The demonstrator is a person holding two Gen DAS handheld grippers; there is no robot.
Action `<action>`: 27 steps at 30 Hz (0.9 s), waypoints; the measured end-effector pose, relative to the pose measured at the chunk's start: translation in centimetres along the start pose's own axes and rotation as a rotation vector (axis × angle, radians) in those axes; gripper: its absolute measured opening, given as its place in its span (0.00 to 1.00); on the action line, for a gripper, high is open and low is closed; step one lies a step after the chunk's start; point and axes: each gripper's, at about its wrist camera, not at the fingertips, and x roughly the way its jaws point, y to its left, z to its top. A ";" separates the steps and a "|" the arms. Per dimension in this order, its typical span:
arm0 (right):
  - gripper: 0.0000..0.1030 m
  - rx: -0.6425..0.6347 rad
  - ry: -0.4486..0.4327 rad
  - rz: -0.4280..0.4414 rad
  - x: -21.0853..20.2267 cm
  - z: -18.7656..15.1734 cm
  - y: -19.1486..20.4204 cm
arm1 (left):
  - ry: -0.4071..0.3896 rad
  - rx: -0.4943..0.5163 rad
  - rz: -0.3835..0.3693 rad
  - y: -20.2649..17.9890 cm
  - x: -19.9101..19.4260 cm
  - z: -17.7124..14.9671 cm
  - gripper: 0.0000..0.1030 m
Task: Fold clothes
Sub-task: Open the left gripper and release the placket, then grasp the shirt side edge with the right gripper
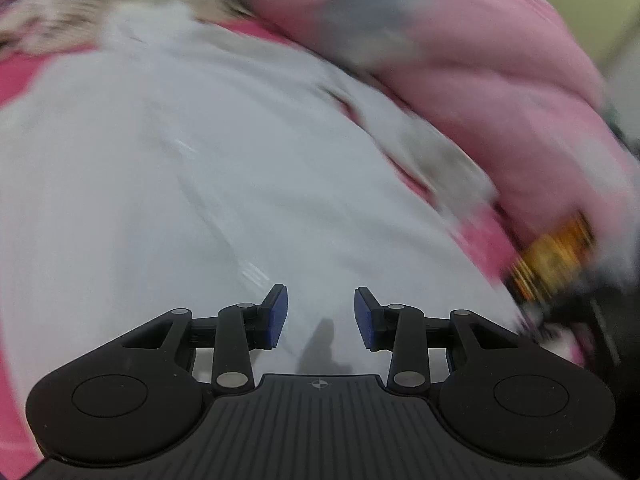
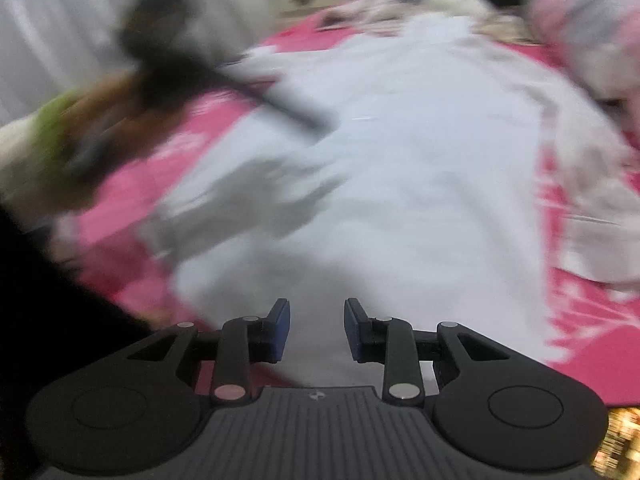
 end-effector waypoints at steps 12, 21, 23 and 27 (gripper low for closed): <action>0.31 -0.050 0.062 -0.095 2.0 -3.4 0.4 | 0.143 0.150 0.003 -3.8 4.2 -5.3 0.35; 0.30 0.032 -0.024 -0.195 -1.1 -4.2 -1.6 | 0.151 0.154 0.011 -3.3 3.4 -5.4 0.36; 0.31 0.069 0.011 -0.222 -0.5 -4.4 -2.6 | 0.153 0.146 0.017 -3.3 3.7 -5.4 0.36; 0.30 0.145 0.061 -0.212 -0.3 -4.7 -4.2 | 0.158 0.139 0.018 -3.2 3.9 -5.3 0.36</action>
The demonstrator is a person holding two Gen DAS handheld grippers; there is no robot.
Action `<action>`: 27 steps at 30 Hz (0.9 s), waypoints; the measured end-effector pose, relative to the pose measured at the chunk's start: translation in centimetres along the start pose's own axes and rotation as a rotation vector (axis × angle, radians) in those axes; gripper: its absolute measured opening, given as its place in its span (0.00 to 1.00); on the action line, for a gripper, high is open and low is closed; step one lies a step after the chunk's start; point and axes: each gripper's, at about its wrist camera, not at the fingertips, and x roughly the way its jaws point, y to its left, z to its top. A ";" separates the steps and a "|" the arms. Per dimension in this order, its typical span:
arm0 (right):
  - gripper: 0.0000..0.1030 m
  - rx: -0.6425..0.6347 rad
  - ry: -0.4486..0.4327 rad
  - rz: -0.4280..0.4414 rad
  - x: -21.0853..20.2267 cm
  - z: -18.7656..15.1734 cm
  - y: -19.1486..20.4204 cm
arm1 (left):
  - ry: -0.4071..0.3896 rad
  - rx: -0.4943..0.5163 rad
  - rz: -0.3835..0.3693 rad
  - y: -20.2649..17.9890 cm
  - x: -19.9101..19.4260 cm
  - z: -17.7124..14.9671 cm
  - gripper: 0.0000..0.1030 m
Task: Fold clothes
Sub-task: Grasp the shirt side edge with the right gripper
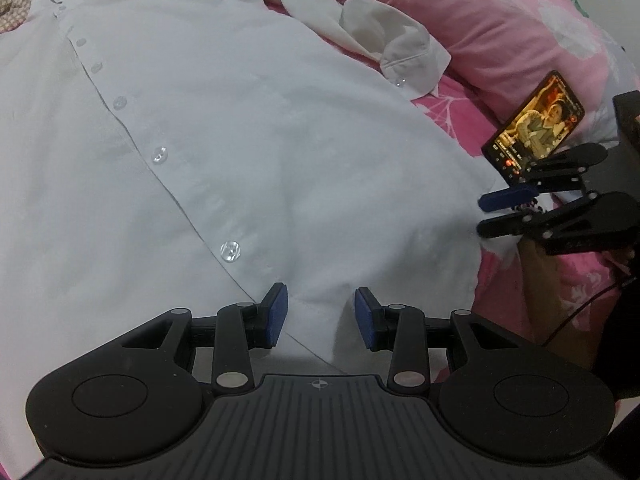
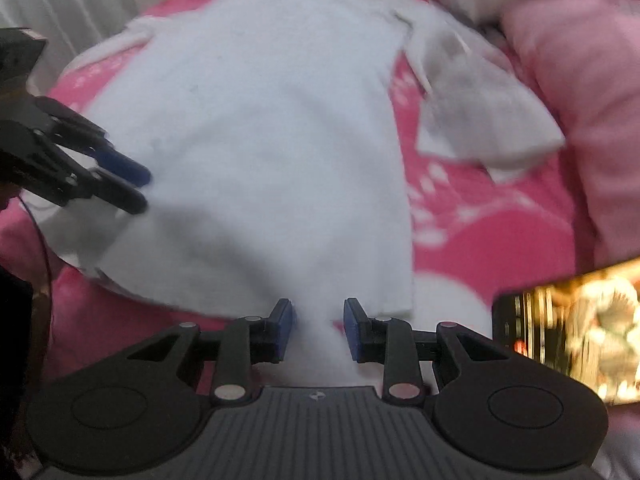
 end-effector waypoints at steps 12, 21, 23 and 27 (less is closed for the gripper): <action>0.05 0.262 0.050 -0.021 2.0 2.4 -5.1 | -0.018 0.006 -0.004 0.1 -0.1 -0.3 0.36; 0.02 0.415 0.098 -0.023 0.1 1.1 -5.9 | -0.023 0.009 -0.015 0.3 -0.1 -0.3 0.36; 0.03 0.420 0.098 -0.043 0.6 1.0 -5.9 | -0.021 0.010 -0.014 0.3 0.0 -0.2 0.36; 0.14 0.348 0.063 -0.131 -0.1 1.4 -5.1 | -0.018 0.009 -0.009 0.3 -0.2 -0.2 0.36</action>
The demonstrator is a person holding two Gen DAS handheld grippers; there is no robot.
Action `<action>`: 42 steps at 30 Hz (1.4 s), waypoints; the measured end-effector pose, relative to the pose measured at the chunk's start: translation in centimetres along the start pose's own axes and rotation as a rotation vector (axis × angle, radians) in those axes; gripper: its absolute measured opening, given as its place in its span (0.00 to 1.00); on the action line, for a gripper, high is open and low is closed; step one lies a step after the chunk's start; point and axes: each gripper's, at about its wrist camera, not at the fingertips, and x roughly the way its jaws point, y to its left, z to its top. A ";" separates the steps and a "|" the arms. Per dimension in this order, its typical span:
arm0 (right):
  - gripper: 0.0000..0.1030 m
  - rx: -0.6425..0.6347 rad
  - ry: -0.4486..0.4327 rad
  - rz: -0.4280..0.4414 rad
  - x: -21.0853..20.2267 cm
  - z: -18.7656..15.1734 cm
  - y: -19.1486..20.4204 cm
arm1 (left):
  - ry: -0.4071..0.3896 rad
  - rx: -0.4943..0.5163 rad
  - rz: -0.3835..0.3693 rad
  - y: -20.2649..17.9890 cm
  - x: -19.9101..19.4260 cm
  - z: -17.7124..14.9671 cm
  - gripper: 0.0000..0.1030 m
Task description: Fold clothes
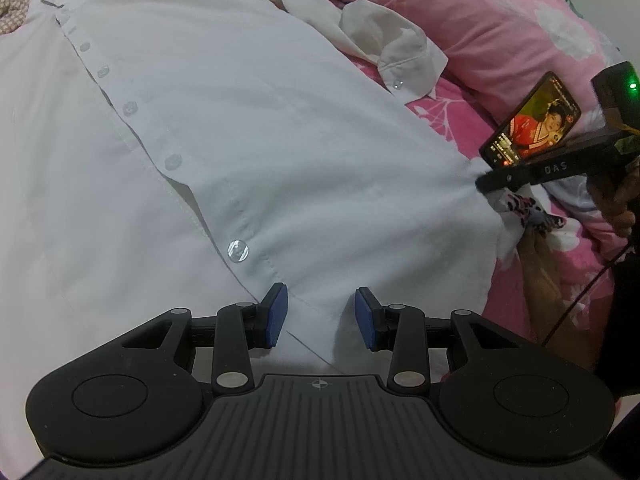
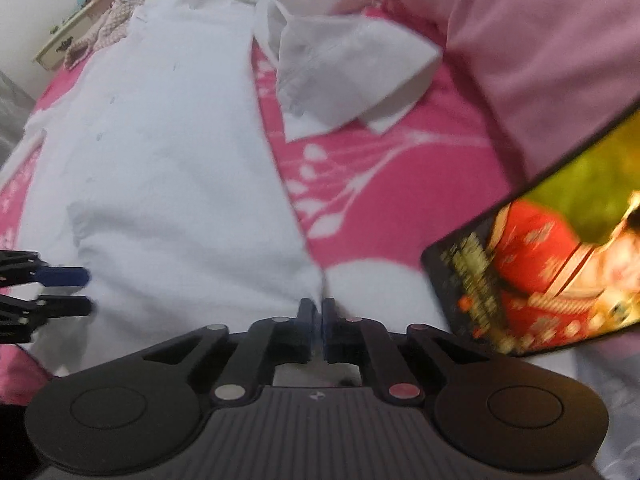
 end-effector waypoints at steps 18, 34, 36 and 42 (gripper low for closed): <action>0.18 -0.566 -0.149 0.122 -0.5 -3.1 9.8 | 0.014 0.143 -0.017 -3.1 -1.9 -2.5 0.39; 0.36 -0.389 -0.255 -0.092 -1.5 7.2 5.1 | -0.068 0.009 -0.031 0.3 -2.0 2.7 0.47; 0.43 -0.406 -0.250 -0.152 -0.6 7.3 4.6 | -0.071 -0.001 -0.038 0.3 -1.6 2.8 0.47; 0.51 -0.452 -0.245 -0.227 1.3 8.6 4.2 | -0.070 0.000 -0.017 -0.1 -0.2 3.1 0.48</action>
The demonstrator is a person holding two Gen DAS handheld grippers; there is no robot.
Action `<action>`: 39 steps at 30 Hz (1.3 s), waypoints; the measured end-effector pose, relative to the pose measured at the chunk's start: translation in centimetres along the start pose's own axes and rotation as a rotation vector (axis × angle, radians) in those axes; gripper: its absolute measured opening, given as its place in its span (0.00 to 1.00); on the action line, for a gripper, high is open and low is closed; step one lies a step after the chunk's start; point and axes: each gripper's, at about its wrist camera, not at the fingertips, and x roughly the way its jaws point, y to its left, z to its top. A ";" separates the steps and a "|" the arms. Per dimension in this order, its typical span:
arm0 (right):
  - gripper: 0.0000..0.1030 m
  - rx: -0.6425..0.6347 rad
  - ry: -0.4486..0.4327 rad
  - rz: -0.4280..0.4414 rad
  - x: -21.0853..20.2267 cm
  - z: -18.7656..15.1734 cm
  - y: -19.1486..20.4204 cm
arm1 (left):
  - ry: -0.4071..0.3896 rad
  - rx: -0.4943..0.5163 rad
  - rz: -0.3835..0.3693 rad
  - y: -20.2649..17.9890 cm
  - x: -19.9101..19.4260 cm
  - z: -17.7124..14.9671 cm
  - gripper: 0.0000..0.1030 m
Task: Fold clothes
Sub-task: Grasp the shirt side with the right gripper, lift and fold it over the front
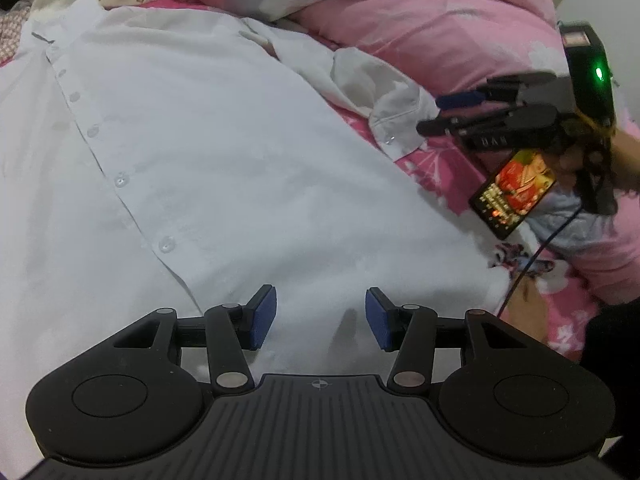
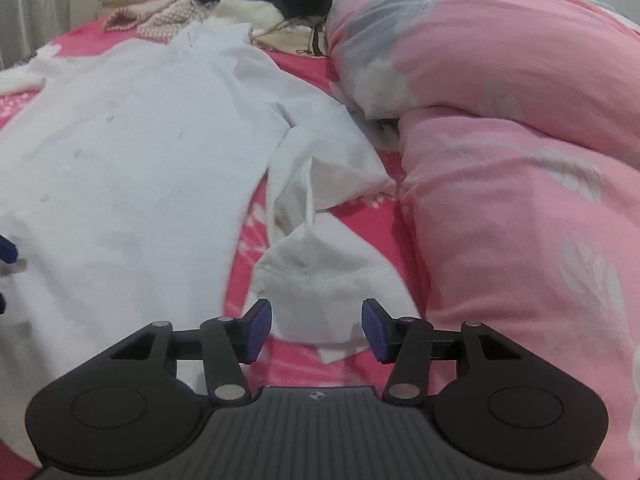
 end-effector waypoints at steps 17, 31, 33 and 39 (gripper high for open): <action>0.64 0.052 0.089 0.070 2.7 1.1 -0.2 | -0.034 -0.122 0.035 0.7 1.4 0.1 0.48; 0.05 0.310 -0.126 0.133 -4.2 5.2 -7.7 | -0.045 -0.155 0.027 1.5 2.0 0.3 0.49; 0.05 0.441 -0.173 0.205 -5.6 6.3 -10.4 | -0.044 -0.154 0.029 1.4 2.1 0.3 0.49; 0.05 0.882 -0.329 0.523 -7.2 7.3 -18.1 | -0.040 -0.149 0.034 1.3 2.1 0.3 0.49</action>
